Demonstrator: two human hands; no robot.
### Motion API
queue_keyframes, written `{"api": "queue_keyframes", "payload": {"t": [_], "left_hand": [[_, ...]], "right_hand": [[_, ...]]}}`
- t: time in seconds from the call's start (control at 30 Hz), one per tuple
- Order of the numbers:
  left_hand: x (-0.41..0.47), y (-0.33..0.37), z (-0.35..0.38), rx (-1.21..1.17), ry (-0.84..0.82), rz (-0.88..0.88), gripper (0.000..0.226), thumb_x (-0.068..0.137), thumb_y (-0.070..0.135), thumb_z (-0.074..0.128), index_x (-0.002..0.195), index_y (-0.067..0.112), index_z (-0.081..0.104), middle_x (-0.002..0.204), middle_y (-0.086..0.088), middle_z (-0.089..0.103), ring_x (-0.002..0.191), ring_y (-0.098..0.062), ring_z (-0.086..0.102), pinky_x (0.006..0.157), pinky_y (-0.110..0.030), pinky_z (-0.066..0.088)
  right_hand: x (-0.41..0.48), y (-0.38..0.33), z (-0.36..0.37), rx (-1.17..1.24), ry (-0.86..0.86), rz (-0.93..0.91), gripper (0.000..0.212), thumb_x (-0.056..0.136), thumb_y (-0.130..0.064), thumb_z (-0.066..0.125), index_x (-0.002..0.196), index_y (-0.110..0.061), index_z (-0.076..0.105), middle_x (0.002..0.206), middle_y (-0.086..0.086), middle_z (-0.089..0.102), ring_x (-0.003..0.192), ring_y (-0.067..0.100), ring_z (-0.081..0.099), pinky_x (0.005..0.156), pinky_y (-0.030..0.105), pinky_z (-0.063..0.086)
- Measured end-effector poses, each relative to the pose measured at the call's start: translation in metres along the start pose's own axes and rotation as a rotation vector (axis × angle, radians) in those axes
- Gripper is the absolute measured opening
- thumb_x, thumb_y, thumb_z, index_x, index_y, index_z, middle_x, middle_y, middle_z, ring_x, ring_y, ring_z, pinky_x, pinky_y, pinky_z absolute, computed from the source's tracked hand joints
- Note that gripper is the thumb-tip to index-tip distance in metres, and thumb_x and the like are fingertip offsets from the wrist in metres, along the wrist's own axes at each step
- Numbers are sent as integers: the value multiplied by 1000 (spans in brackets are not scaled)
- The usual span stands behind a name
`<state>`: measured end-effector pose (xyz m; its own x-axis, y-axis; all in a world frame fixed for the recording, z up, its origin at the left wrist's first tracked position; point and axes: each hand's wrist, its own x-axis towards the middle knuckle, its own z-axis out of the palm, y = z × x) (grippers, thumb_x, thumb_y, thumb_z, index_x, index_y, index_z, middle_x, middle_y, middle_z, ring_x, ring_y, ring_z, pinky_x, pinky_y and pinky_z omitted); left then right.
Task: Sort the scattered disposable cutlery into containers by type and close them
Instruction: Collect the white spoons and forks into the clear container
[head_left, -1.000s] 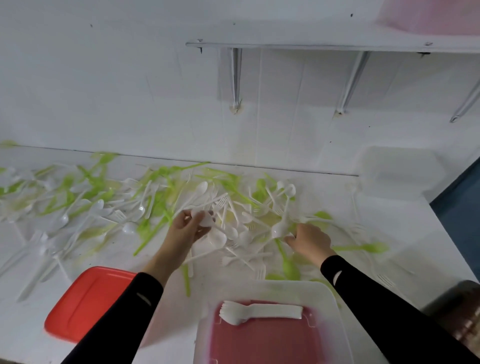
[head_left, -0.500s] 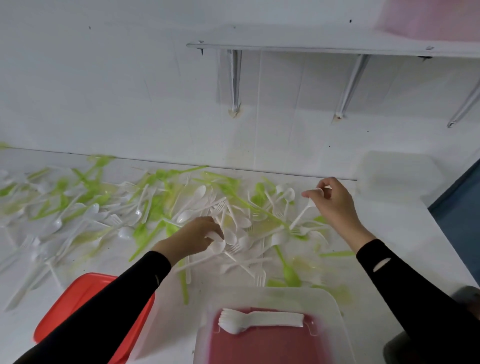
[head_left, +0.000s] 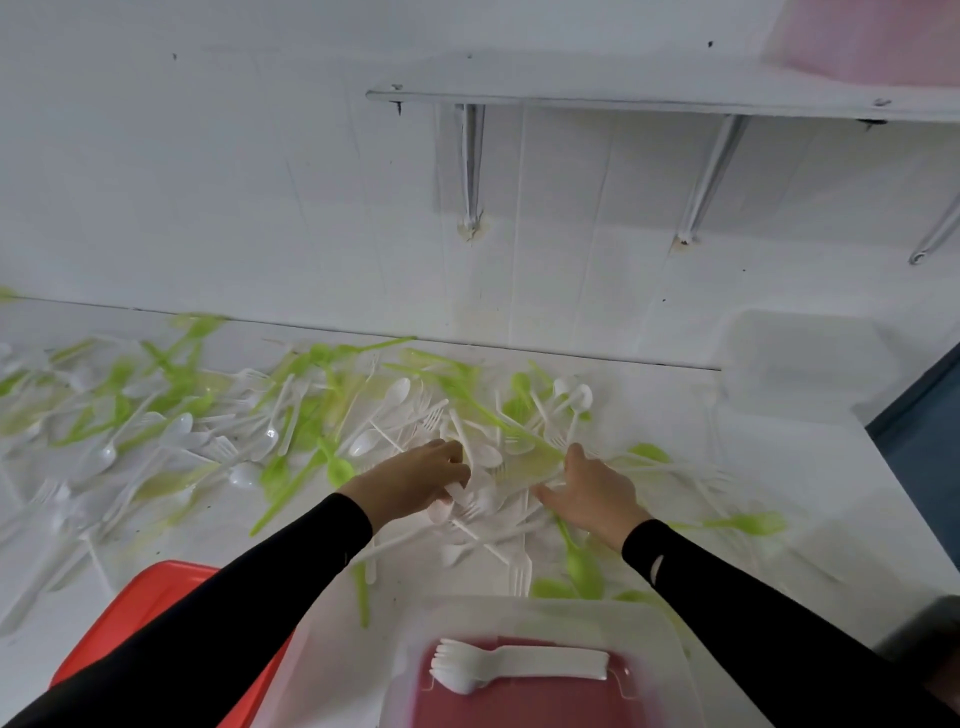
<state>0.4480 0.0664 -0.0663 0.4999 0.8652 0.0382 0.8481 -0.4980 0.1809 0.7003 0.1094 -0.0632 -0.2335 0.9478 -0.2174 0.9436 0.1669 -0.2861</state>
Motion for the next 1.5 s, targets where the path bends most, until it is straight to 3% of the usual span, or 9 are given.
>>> {"api": "queue_keyframes", "payload": {"t": [0.27,0.43,0.63,0.8,1.07,1.23,1.3,1.43,1.5], "left_hand": [[-6,-9,3,18,-70,-18,17,81,1,70,95,13,70,96,-9,61,86,-28,57,67,-34,49],[4,-9,-10,-85,-39,-104,16,93,15,63,107,7,63,101,-7,60,98,-20,50,81,-19,30],[17,-13,-31,-248,127,-250,15,96,7,51,108,5,44,84,-8,65,71,-28,62,63,-35,44],[28,-28,-35,-392,165,-311,47,89,-2,41,128,24,46,98,9,61,72,-2,62,71,-22,50],[66,-31,-23,-374,338,-274,16,93,20,60,107,12,61,95,1,59,68,-6,53,69,-25,42],[101,-18,-19,-339,203,-419,24,91,45,63,90,22,69,86,10,64,80,-10,56,71,-29,46],[122,-10,-19,-301,178,-441,21,90,49,62,93,30,70,93,12,67,88,-10,59,76,-29,49],[169,1,-15,-272,204,-414,17,93,34,58,105,30,70,107,7,68,103,-16,62,81,-29,48],[191,5,-11,-248,181,-434,22,95,31,54,112,29,68,112,4,65,109,-17,59,81,-28,44]], "right_hand": [[8,-2,-7,267,-37,100,52,86,-47,58,117,-11,37,106,5,60,94,28,59,72,34,42],[19,-4,-30,506,71,90,40,91,-34,56,123,-14,43,93,3,60,79,21,58,64,29,43],[31,1,-54,566,-407,112,10,94,-20,45,98,-14,51,70,3,51,52,14,44,45,22,35],[54,10,-68,863,-283,271,16,93,-11,39,93,-8,55,66,5,46,47,16,38,47,23,36],[110,39,-65,933,14,441,27,94,-15,42,82,3,58,66,15,59,46,28,57,61,43,60],[135,38,-59,793,39,434,21,86,8,40,83,-7,54,60,14,58,52,30,60,45,25,46],[144,39,-52,738,44,464,17,83,4,43,70,0,53,47,13,54,51,31,57,51,27,44],[148,44,-38,681,132,437,46,90,-29,60,115,8,49,88,20,63,62,24,64,57,23,46],[143,46,-35,610,108,381,34,87,-31,65,85,2,58,64,12,58,50,22,57,53,22,43]]}}
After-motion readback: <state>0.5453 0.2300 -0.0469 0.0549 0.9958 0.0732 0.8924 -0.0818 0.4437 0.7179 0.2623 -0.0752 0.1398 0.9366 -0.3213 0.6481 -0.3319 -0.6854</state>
